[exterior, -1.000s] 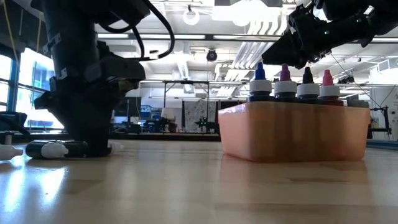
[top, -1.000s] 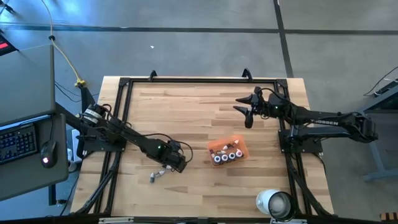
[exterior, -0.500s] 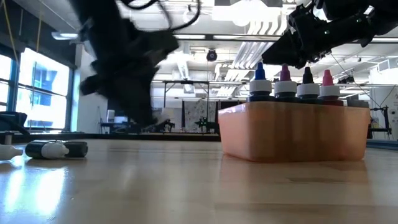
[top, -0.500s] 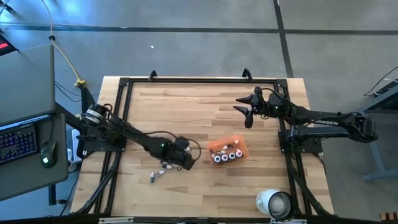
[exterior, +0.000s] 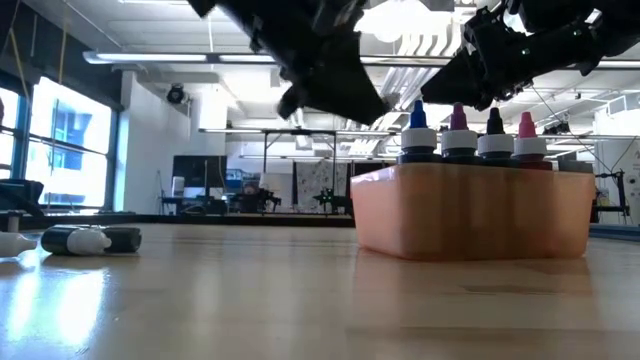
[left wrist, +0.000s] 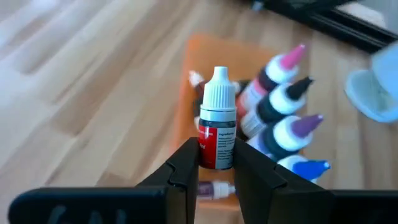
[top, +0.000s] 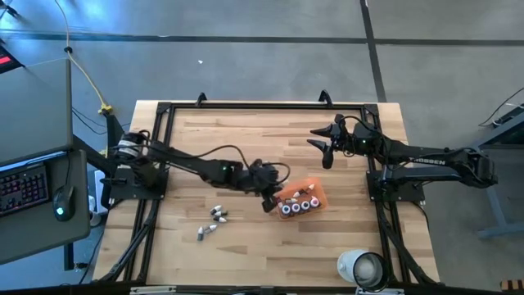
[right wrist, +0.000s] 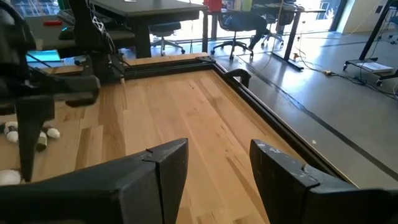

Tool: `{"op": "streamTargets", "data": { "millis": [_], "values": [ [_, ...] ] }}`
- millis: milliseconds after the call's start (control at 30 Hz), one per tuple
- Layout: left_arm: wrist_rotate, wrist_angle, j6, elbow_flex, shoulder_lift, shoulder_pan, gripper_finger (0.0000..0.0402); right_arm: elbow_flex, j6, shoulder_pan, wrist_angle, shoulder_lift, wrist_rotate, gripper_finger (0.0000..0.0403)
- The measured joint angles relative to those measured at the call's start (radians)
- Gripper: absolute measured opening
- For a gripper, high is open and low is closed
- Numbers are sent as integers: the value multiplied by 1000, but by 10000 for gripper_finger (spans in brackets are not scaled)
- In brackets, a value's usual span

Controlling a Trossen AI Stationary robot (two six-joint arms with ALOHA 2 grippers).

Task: Pick & Place food coloring
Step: Put the small red food coloring bottle into the orange bin, then put the top small green food coloring bottle into the orange bin

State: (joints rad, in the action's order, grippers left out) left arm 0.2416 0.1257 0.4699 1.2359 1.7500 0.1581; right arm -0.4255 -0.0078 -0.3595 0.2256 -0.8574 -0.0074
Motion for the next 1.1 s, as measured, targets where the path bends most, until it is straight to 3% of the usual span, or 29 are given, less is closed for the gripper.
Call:
{"op": "streamTargets", "data": {
  "millis": [133, 433, 667, 1100],
  "values": [
    [-38, -80, -24, 3, 43, -10, 76, 0, 0, 0, -2, 0, 0, 167],
    [-53, -80, -23, -4, 137, -10, 76, 0, 0, 0, -4, 0, 0, 167],
    [-52, -73, -91, -3, 136, -9, 78, 0, 0, 0, -4, 0, 0, 167],
    [-54, -36, -126, 22, 125, -9, 161, 0, 0, 0, -4, 0, 0, 167]
  ]
}}
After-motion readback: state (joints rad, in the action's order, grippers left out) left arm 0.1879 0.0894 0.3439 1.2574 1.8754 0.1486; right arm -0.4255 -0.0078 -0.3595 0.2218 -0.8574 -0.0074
